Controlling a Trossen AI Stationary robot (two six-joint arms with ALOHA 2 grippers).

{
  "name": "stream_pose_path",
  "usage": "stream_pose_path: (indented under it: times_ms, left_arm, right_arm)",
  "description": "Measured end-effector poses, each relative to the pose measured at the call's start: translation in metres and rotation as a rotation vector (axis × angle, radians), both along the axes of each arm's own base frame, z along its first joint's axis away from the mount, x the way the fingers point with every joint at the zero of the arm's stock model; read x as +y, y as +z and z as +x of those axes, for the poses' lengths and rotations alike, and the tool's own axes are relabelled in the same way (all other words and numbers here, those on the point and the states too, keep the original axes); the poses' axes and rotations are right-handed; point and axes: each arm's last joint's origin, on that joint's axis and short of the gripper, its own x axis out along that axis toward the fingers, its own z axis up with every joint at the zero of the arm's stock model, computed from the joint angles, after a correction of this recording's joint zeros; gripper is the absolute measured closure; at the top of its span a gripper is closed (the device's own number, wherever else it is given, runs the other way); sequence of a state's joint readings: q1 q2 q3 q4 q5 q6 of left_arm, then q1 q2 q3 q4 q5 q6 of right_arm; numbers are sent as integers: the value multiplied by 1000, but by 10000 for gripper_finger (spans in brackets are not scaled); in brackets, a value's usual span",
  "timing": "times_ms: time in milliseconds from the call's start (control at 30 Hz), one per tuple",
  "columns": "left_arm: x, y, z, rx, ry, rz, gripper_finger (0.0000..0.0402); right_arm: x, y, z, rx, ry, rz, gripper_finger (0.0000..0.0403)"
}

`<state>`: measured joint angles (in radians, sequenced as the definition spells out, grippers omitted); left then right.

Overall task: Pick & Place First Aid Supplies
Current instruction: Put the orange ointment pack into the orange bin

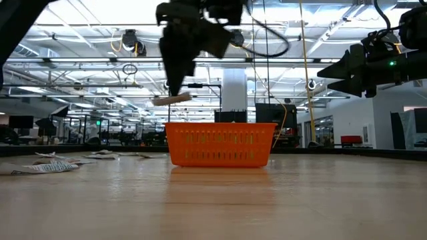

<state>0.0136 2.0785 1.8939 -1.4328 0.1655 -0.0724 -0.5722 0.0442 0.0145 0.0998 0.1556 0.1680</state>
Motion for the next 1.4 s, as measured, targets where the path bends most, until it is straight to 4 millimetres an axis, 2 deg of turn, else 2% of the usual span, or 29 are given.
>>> stream_pose_path:
  times_ms: [167,333,567,833,933,1067,1233,1400]
  left_arm:
    - [-13,-3,27,-34,-81,16,402]
    - [-20,-20,44,-33,-112,58,402]
    - [-24,-54,55,26,-121,112,402]
    - [-27,-58,60,-12,-112,132,385]
    - [-27,-58,60,-7,-114,131,358]
    - [-27,-56,59,-6,-91,132,288]
    - [-21,-44,52,36,40,137,191]
    - [-10,-31,45,60,210,146,139]
  right_arm:
    - [0,0,0,0,0,0,9]
    - [0,0,0,0,0,0,9]
    - [0,0,0,0,0,0,9]
    - [0,0,0,0,0,0,9]
    - [0,0,0,0,0,0,9]
    - [0,0,0,0,0,0,9]
    - [0,0,0,0,0,0,9]
    - [0,0,0,0,0,0,9]
